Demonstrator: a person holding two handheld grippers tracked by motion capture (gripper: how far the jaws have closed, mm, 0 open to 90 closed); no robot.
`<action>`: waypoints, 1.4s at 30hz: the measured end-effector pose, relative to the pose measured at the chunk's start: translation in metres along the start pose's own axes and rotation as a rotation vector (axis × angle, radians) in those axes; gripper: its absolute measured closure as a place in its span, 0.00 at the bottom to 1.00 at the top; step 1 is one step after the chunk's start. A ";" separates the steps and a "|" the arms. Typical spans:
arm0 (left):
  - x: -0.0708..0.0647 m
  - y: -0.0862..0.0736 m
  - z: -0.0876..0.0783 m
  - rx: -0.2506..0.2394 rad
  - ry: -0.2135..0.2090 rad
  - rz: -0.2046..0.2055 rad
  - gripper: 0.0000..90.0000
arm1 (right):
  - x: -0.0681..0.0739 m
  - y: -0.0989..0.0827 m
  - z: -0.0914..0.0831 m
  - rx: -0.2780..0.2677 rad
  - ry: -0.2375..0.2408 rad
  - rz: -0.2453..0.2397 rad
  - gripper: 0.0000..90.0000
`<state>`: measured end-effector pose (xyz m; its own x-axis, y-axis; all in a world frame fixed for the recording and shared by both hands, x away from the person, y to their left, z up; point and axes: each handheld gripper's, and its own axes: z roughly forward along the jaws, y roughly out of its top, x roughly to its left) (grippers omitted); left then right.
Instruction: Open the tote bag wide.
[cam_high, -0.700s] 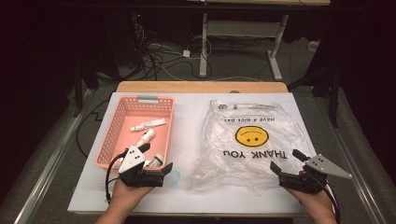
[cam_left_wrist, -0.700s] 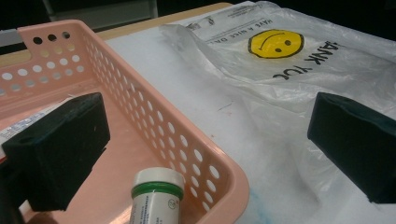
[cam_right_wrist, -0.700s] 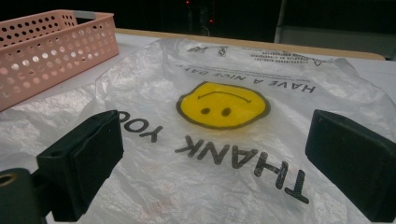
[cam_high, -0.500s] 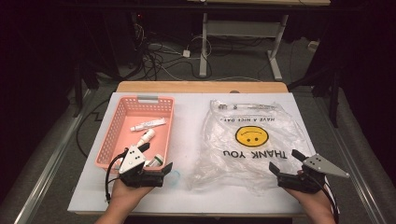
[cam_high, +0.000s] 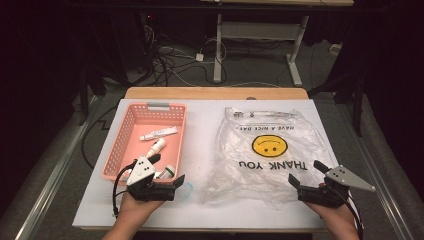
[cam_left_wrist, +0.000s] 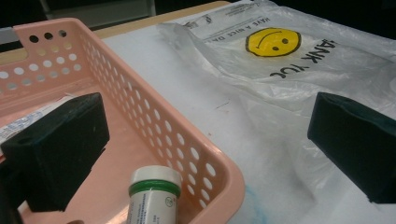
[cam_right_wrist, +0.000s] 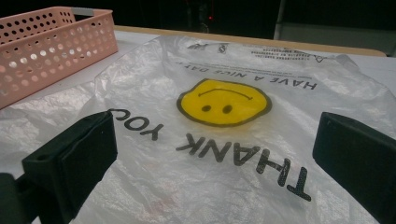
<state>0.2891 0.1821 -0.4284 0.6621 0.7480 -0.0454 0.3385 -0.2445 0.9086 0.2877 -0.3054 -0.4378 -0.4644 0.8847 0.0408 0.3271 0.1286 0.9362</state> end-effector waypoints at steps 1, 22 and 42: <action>-0.002 0.001 0.000 -0.001 -0.006 0.005 0.00 | 0.000 0.000 0.000 -0.001 0.004 0.000 0.00; -0.046 0.013 0.012 -0.018 -0.178 0.071 0.00 | 0.001 0.017 -0.022 -0.016 0.005 -0.008 0.12; -0.047 0.023 0.022 -0.018 -0.204 0.112 0.00 | -0.063 -0.042 -0.047 0.263 -0.221 0.166 0.18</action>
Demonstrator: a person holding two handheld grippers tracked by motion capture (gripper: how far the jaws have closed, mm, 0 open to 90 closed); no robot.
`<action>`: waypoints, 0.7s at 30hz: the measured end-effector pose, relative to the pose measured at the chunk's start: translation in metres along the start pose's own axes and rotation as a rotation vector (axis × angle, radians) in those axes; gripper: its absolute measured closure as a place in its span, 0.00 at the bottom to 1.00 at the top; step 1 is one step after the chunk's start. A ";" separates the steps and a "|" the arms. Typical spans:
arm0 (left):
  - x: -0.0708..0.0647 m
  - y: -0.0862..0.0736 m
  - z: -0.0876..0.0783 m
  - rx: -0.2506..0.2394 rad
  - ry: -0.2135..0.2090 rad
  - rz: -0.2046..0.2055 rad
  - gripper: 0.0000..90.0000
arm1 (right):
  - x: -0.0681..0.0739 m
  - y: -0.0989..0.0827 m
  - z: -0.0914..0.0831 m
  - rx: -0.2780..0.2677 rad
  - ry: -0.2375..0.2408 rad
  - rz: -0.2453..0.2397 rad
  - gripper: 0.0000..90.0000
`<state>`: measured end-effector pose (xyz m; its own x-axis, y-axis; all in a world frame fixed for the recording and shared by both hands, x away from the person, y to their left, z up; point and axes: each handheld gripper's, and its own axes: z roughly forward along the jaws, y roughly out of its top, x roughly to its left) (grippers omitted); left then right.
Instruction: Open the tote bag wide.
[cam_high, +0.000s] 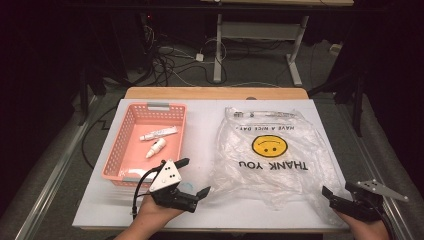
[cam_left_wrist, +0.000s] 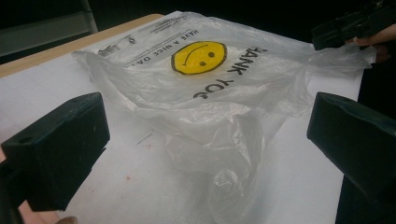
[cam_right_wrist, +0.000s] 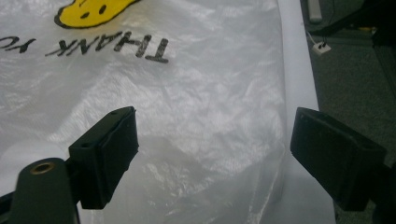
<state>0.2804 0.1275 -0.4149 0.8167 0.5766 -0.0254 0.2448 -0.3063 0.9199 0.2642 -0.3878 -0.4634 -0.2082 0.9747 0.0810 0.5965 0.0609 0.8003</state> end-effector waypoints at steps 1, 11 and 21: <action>0.001 0.000 0.000 0.002 -0.001 -0.001 0.00 | -0.001 -0.002 0.000 0.010 0.002 0.004 0.19; 0.010 0.004 0.001 0.010 0.012 -0.021 0.00 | -0.007 -0.013 -0.001 0.061 -0.049 -0.012 0.49; 0.014 0.008 0.005 -0.002 0.006 -0.027 0.00 | 0.004 -0.019 -0.008 0.077 -0.026 -0.073 0.95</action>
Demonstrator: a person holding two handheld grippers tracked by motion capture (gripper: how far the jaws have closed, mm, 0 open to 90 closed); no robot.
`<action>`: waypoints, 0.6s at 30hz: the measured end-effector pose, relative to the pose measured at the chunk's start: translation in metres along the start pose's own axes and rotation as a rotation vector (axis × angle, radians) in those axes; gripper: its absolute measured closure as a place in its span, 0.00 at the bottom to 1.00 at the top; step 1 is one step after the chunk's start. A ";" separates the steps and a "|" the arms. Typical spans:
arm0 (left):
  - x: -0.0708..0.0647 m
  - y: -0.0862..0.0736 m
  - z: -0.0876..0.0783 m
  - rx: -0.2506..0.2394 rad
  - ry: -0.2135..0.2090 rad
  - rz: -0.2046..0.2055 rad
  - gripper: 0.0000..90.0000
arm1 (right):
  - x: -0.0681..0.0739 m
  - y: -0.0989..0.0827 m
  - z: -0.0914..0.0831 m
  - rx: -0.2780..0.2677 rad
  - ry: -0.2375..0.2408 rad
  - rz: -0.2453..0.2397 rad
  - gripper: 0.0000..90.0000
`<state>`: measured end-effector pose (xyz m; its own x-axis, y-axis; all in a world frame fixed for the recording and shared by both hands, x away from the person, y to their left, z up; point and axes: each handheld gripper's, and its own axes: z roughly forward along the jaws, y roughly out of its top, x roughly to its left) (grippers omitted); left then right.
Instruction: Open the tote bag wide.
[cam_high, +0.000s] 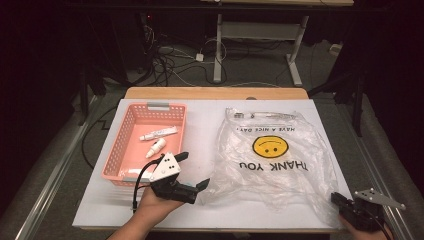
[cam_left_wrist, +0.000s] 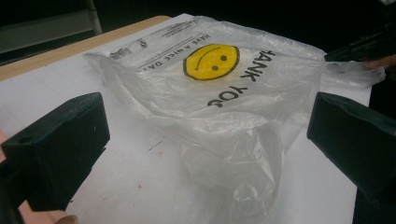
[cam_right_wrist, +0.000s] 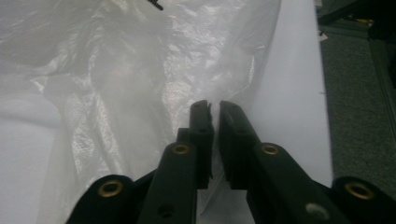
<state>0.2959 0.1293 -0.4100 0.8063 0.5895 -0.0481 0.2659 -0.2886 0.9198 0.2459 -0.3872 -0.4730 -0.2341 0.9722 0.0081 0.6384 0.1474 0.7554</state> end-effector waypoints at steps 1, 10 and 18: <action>0.000 0.000 0.000 0.000 0.000 0.000 0.00 | 0.003 0.000 0.000 0.003 0.008 -0.010 0.97; 0.001 0.004 0.004 -0.015 -0.010 0.008 0.00 | 0.043 0.004 -0.004 0.009 0.088 -0.113 0.97; 0.006 0.005 0.006 -0.021 -0.001 -0.002 0.00 | 0.077 0.008 -0.008 -0.008 0.158 -0.187 0.97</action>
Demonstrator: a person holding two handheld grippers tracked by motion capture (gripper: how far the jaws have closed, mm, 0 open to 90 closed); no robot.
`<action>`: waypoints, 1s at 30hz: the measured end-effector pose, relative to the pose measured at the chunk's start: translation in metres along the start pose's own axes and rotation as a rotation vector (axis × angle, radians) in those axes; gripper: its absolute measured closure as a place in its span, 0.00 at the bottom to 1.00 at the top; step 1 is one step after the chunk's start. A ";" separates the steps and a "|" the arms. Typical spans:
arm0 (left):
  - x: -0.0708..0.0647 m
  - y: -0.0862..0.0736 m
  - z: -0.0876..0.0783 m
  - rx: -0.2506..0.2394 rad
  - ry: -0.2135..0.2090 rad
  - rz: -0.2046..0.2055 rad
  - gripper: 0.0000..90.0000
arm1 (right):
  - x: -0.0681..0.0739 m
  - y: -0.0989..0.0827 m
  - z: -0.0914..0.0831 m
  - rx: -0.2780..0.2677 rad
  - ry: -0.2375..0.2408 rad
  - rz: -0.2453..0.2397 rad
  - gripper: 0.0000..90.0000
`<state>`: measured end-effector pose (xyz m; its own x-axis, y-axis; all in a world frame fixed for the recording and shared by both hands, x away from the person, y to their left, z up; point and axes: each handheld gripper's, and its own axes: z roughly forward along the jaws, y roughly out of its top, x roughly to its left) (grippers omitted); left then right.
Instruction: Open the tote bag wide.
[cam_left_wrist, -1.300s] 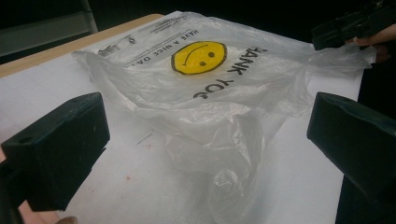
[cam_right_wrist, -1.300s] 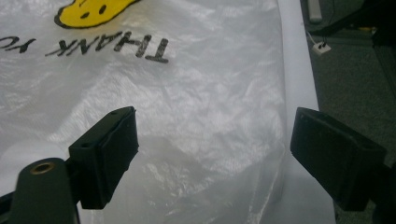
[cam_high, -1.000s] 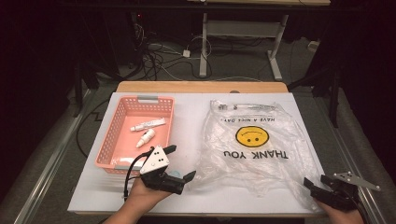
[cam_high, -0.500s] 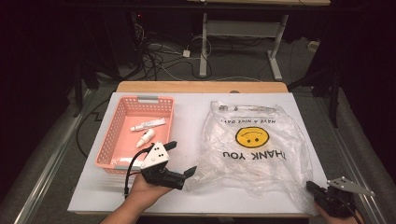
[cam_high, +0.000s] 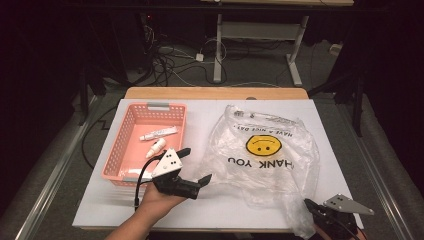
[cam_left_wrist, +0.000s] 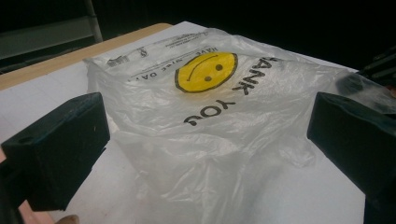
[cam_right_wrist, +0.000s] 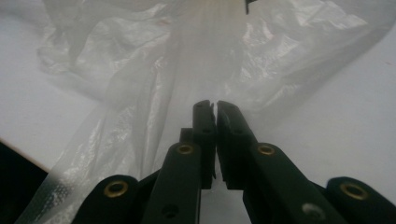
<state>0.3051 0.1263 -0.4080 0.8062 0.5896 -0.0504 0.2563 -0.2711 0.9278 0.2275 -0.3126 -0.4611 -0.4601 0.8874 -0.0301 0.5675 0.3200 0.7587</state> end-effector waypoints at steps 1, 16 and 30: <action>0.000 0.000 0.000 0.001 0.003 -0.002 0.00 | 0.004 0.001 0.001 -0.003 0.010 -0.011 0.97; 0.003 -0.001 -0.002 0.028 0.044 -0.005 0.00 | 0.035 0.013 0.007 -0.014 0.115 -0.092 0.80; 0.010 -0.008 -0.020 0.031 0.063 -0.029 0.00 | -0.026 0.021 -0.017 -0.184 0.004 0.065 0.56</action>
<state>0.3004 0.1495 -0.4089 0.7636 0.6436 -0.0526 0.2957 -0.2760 0.9145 0.2398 -0.3344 -0.4331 -0.4290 0.9030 0.0251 0.4620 0.1954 0.8651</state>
